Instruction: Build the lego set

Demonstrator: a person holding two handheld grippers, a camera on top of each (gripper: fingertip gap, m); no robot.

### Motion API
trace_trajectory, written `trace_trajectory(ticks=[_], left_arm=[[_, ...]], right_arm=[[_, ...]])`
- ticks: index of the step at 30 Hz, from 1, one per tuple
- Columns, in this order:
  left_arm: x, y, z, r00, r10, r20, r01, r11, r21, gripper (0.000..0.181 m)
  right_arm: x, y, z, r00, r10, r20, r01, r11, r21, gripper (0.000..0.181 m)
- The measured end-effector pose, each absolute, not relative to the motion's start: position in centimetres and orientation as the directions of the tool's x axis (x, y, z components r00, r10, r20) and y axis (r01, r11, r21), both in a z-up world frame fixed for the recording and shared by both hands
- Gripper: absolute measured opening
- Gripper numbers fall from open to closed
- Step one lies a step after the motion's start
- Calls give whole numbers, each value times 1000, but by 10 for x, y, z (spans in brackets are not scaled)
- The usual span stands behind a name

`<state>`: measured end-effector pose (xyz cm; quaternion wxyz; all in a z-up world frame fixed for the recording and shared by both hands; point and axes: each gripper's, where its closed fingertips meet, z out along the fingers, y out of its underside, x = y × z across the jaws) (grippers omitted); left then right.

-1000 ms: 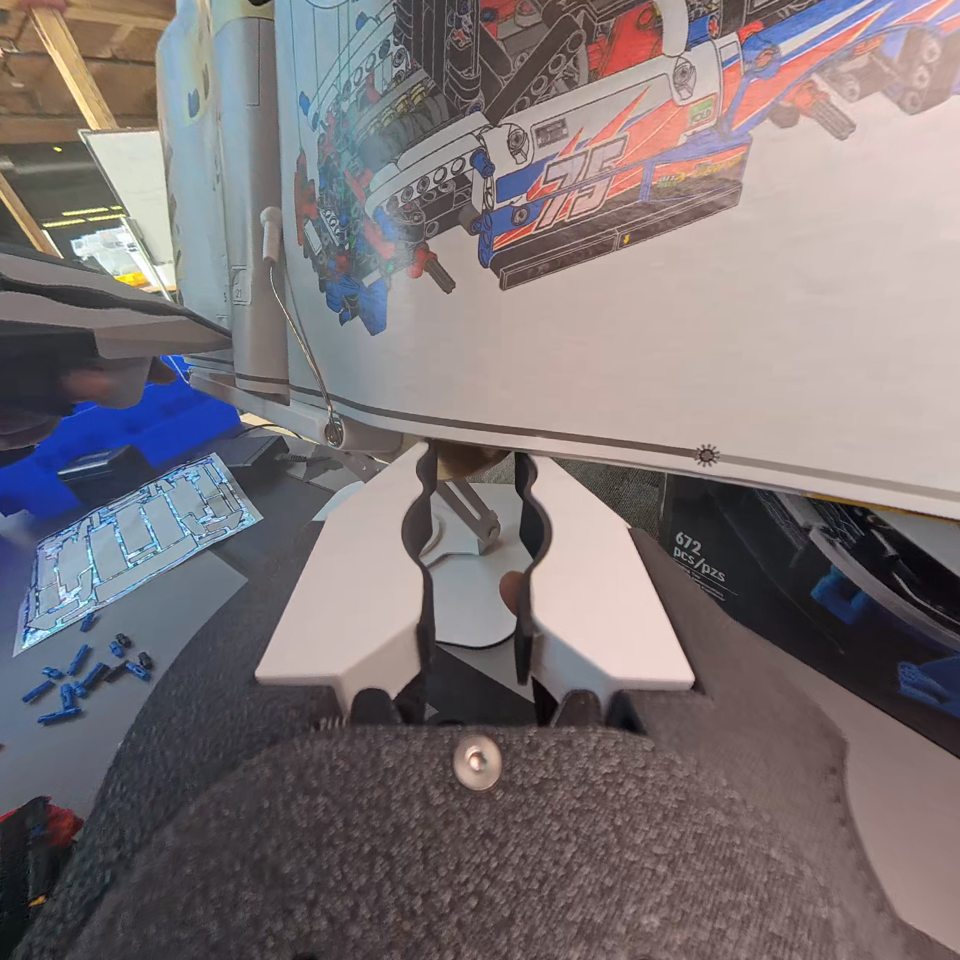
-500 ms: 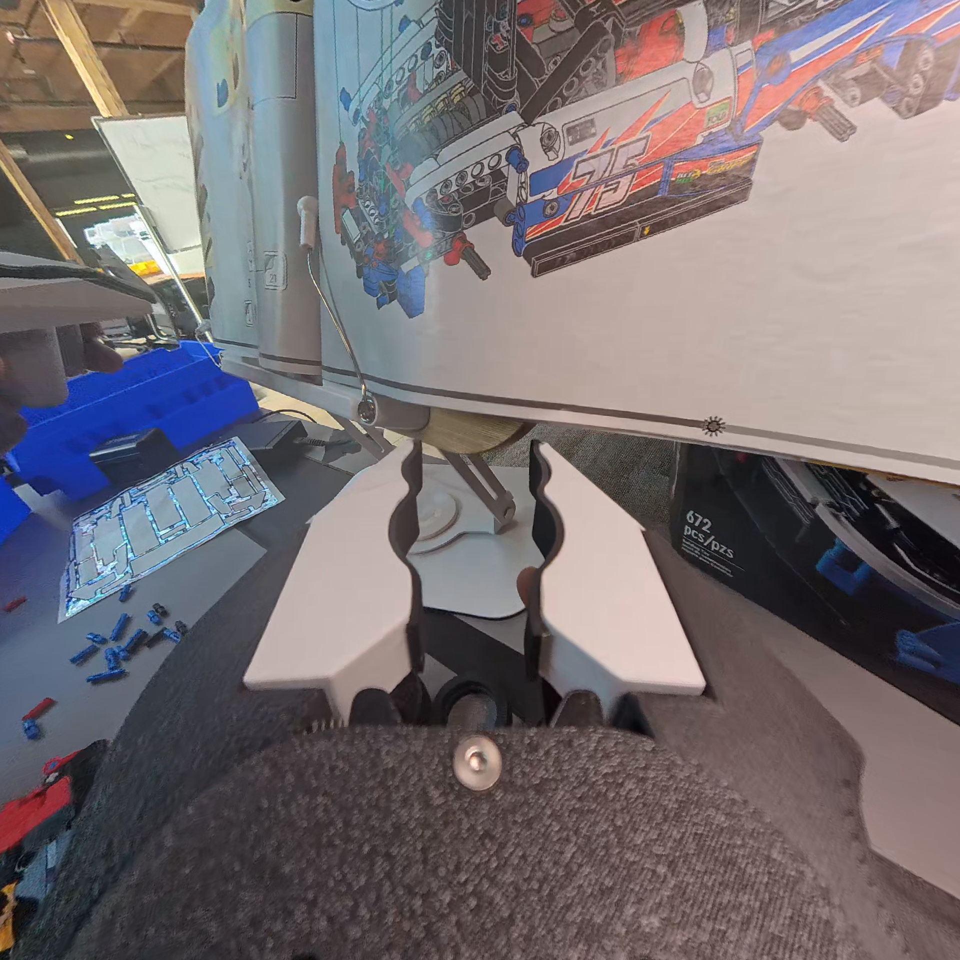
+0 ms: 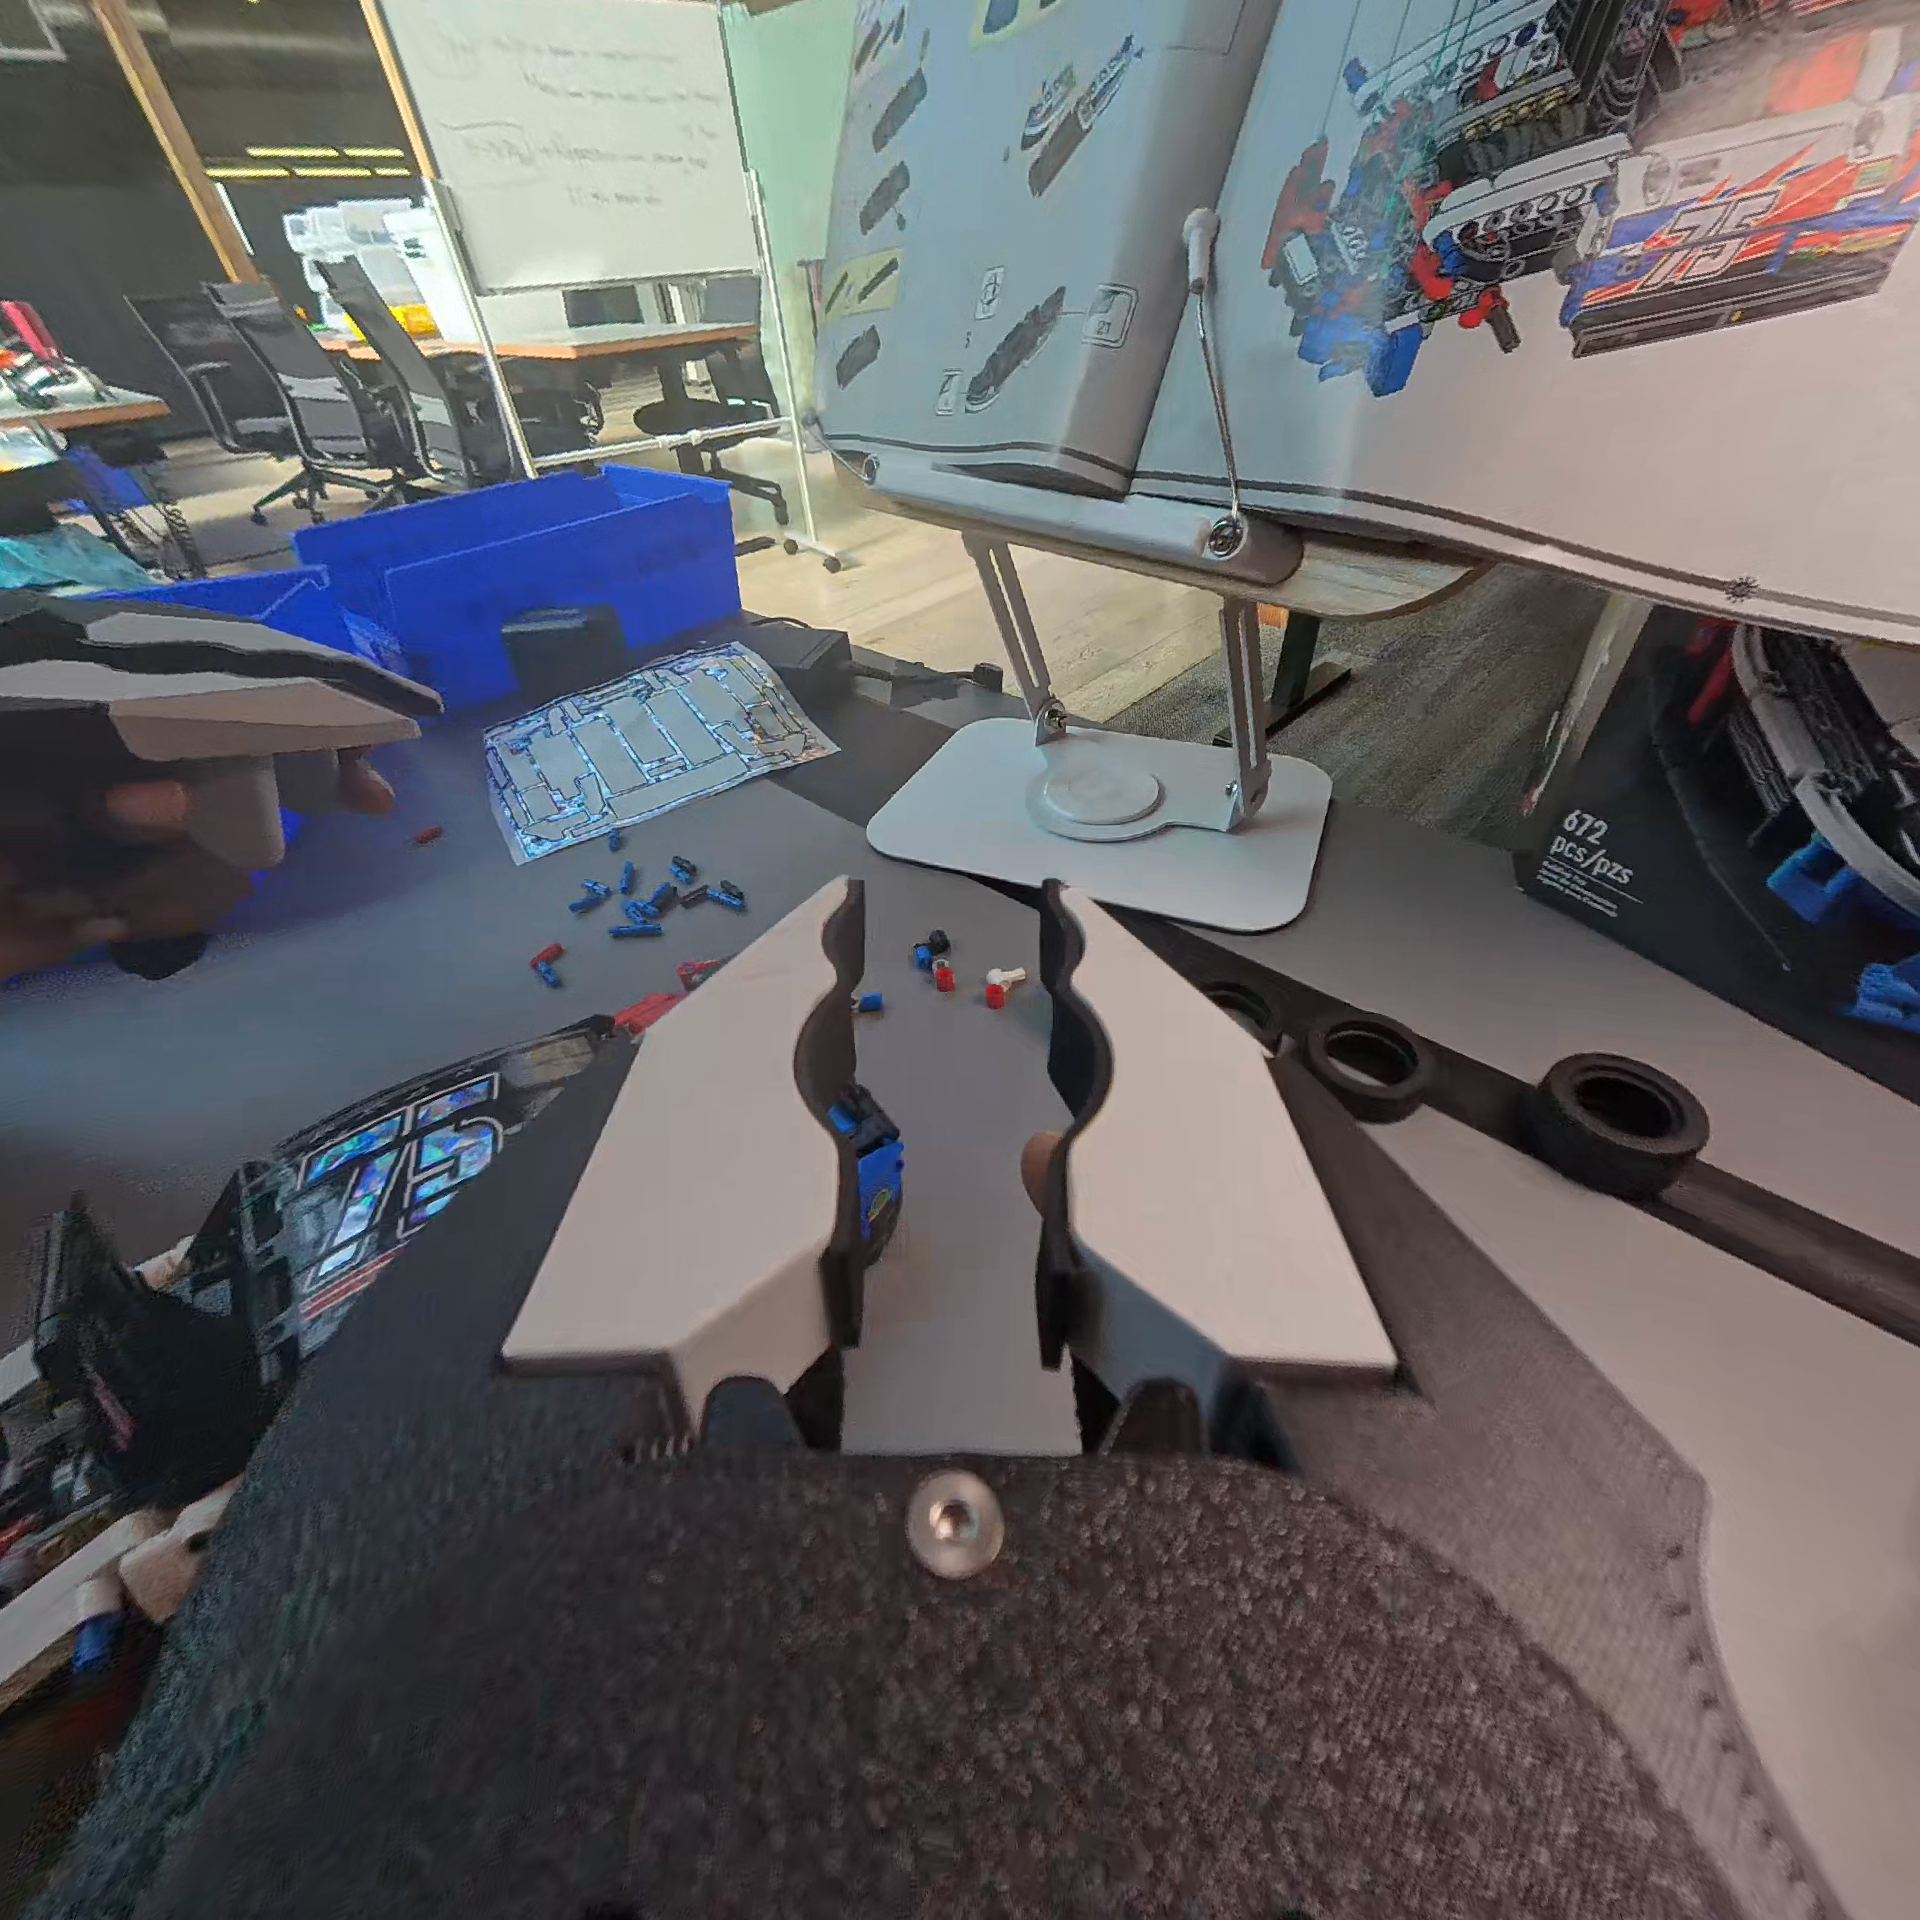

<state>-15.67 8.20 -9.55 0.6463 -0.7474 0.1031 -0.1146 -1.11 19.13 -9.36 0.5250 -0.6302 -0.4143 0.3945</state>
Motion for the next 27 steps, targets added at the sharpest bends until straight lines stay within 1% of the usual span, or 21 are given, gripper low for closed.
trace_trajectory(ticks=[1,4,7,9,13,15,17,18,20,23,27], left_arm=[[-154,73,-100,950,-307,51,5,-150,-989,8],[-150,54,-107,955,-293,36,-2,-130,-992,10],[-146,49,-113,958,-288,1,-35,-120,-992,11],[-139,47,-116,953,-303,26,-17,-137,-990,12],[-120,44,-122,943,-326,64,3,-183,-983,16],[-115,43,-125,946,-308,104,41,-204,-978,17],[-113,43,-127,948,-280,152,97,-201,-975,19],[-114,44,-129,952,-269,145,96,-187,-978,22],[-120,43,-135,969,-239,61,24,-155,-988,27],[-124,39,-145,967,-256,-6,-45,-148,-988,29],[-129,34,-153,955,-294,51,2,-163,-987,29]], right_arm=[[-4,181,-96,354,933,-63,112,-109,-988,31],[14,154,-103,384,922,-58,113,-109,-988,29],[22,136,-108,398,912,-98,54,-130,-990,27],[24,132,-113,409,907,-103,33,-128,-991,27],[27,133,-119,438,898,-35,49,-63,-997,24],[27,132,-123,444,895,-33,24,-48,-999,24],[26,130,-129,446,895,18,50,-5,-999,24],[26,130,-130,446,894,48,69,20,-997,24],[26,130,-128,444,892,82,75,54,-996,25],[25,127,-128,427,903,54,65,29,-997,26],[25,129,-134,429,900,69,88,34,-996,26]])
